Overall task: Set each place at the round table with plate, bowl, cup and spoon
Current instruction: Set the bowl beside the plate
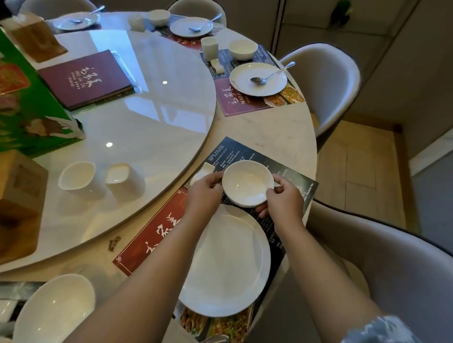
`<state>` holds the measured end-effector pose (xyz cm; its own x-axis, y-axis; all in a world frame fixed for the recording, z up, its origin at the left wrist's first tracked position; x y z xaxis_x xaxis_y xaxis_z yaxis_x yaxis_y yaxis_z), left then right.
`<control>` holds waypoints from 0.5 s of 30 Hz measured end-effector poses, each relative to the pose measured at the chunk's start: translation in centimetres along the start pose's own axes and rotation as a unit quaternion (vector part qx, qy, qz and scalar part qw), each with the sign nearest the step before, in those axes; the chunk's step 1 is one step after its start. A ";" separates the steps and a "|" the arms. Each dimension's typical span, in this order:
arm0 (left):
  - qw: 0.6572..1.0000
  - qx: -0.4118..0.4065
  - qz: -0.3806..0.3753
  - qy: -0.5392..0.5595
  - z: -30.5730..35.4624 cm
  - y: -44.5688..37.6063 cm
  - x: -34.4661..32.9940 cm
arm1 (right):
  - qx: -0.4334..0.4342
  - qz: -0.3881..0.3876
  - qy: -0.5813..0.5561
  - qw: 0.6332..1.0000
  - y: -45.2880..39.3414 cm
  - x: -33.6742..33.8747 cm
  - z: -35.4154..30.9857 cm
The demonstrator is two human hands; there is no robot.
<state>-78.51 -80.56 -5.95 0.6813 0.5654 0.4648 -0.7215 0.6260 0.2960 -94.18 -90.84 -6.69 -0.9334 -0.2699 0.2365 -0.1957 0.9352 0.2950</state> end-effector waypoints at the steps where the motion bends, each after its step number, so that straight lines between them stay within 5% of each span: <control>1: 1.000 -0.002 -0.003 0.001 0.0 0.0 0.0 | 0.000 0.001 -0.002 1.000 -0.1 0.0 0.1; 5: 0.999 -0.017 -0.006 -0.042 -0.7 0.1 0.5 | 0.015 0.014 0.026 0.999 0.9 0.0 0.8; 10: 0.979 -0.037 0.121 -0.159 -4.8 3.3 3.9 | 0.014 0.032 0.151 0.988 4.8 1.2 2.5; 15: 0.973 -0.046 0.120 -0.190 -7.2 4.9 5.1 | 0.021 0.002 0.161 0.987 7.3 0.4 3.4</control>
<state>-77.71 -70.73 -8.18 0.3872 0.4718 0.7921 -0.8280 0.5558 0.0738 -97.00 -83.31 -7.56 -0.7920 -0.3189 0.5206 -0.2107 0.9431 0.2572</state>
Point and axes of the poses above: each hand's wrist, its own y-axis away from the middle knuckle, its own x-axis out of the back of the hand, z = x × y, the point moved 5 cm from there along -y, towards the middle knuckle, and after that the axes turned 7 degrees about -y, right-handed, at the moved point
